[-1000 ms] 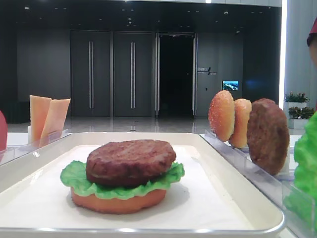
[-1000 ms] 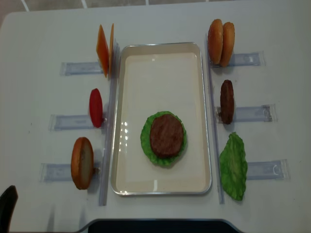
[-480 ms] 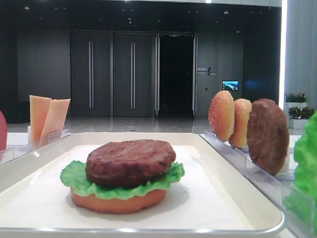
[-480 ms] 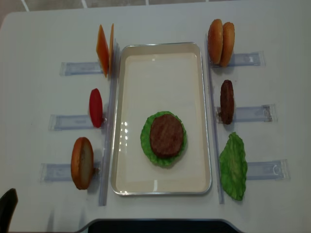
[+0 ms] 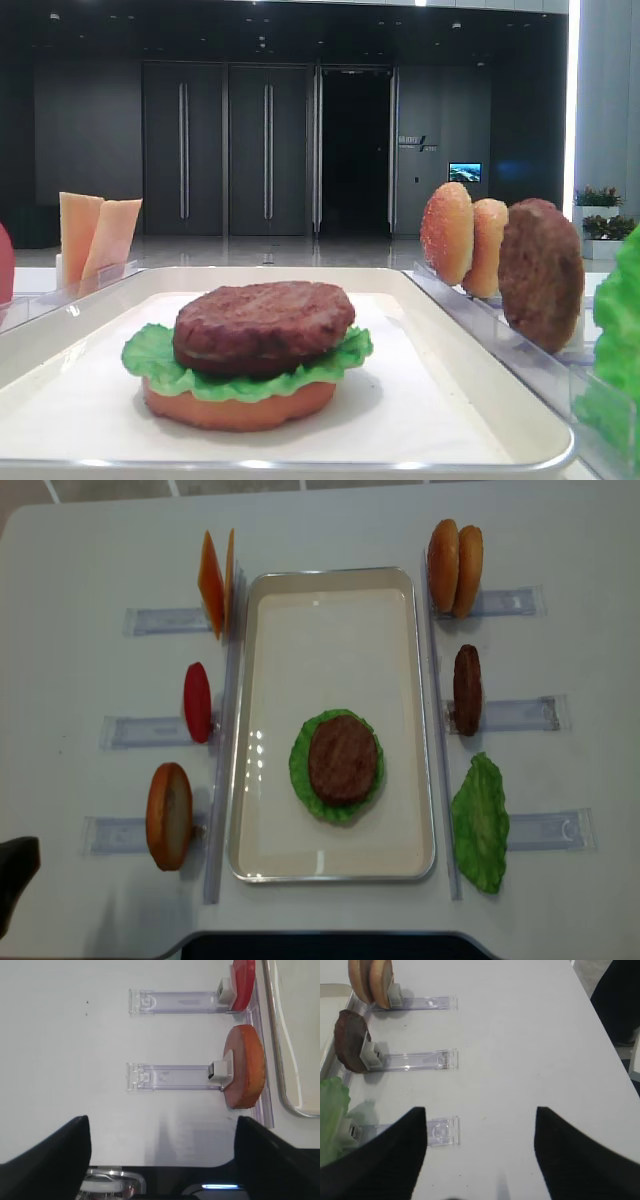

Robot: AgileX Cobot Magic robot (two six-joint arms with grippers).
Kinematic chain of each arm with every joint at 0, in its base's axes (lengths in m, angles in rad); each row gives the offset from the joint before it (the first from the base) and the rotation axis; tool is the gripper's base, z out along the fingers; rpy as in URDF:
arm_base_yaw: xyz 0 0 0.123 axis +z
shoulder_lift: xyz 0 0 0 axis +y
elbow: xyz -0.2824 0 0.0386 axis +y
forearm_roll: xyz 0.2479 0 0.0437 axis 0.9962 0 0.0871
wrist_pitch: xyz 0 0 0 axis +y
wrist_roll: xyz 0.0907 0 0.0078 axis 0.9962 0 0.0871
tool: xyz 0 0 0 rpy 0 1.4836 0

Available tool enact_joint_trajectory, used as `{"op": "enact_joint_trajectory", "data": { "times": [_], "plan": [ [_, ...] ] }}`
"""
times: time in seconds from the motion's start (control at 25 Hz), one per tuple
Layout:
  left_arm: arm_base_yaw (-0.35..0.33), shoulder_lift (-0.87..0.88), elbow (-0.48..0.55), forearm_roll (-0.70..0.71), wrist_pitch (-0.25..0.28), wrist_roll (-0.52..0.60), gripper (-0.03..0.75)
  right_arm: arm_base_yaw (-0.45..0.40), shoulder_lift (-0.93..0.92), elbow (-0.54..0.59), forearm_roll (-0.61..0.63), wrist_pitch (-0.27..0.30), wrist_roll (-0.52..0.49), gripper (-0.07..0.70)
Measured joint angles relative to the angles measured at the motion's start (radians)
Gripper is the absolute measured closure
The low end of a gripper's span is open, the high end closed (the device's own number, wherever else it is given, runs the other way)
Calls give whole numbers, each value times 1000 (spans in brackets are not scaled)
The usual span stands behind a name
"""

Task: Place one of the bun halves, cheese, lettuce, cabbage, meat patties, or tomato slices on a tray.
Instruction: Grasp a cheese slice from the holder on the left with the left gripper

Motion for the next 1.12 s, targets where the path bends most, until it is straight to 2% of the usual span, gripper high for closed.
{"op": "enact_joint_trajectory", "data": {
  "times": [0.6, 0.88, 1.12],
  "plan": [
    [0, 551, -332, 0, 19, -1, 20, 0, 0, 0, 0, 0, 0, 161],
    [0, 772, -504, 0, 19, -1, 70, 0, 0, 0, 0, 0, 0, 161],
    [0, 965, -662, 0, 19, -1, 74, 0, 0, 0, 0, 0, 0, 161]
  ]
}}
